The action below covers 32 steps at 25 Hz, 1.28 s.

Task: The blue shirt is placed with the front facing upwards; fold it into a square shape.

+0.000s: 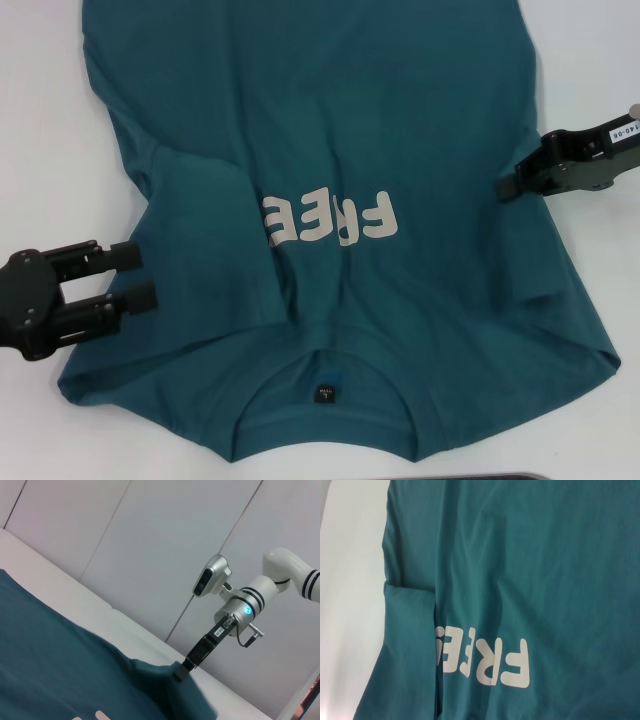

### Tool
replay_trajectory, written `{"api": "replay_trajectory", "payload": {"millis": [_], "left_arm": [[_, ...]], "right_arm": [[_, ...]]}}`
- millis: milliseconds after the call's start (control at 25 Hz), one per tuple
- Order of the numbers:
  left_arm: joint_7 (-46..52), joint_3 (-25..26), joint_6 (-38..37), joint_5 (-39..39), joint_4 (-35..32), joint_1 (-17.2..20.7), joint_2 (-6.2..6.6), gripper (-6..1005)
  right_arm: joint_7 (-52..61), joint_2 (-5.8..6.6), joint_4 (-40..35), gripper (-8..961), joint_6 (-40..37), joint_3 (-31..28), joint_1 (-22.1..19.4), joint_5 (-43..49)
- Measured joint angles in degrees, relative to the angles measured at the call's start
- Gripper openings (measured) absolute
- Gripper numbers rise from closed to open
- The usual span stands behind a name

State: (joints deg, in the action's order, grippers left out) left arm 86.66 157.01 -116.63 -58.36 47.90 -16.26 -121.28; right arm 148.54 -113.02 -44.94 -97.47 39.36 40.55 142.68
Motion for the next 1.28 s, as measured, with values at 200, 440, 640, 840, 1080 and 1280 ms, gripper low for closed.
{"api": "replay_trajectory", "payload": {"millis": [200,440,640,840,1080,1280], "left_arm": [[0.0,0.9,0.0,-0.1,0.0,0.0,0.0,643],[0.0,1.0,-0.1,-0.1,0.0,0.0,0.08,644],[0.0,1.0,-0.1,-0.9,0.0,0.1,0.11,643],[0.1,1.3,-0.1,-1.2,0.1,0.3,0.18,643],[0.1,1.4,-0.1,-1.2,0.7,0.4,-0.02,644],[0.1,1.4,-0.1,-1.2,0.7,0.3,-0.09,644]], "right_arm": [[-0.2,0.15,0.1,30,-0.4,0.2,0.1,0.0],[-0.4,0.72,-0.2,243,0.4,0.0,0.2,-2.1],[-2.1,0.95,-0.4,496,0.3,1.4,0.2,-2.9],[0.5,3.16,-0.4,499,-0.4,3.5,0.4,4.6],[1.6,3.94,-1.8,498,-0.3,2.1,-0.6,5.2],[1.6,3.19,-1.4,497,1.6,2.9,-0.7,7.3]]}}
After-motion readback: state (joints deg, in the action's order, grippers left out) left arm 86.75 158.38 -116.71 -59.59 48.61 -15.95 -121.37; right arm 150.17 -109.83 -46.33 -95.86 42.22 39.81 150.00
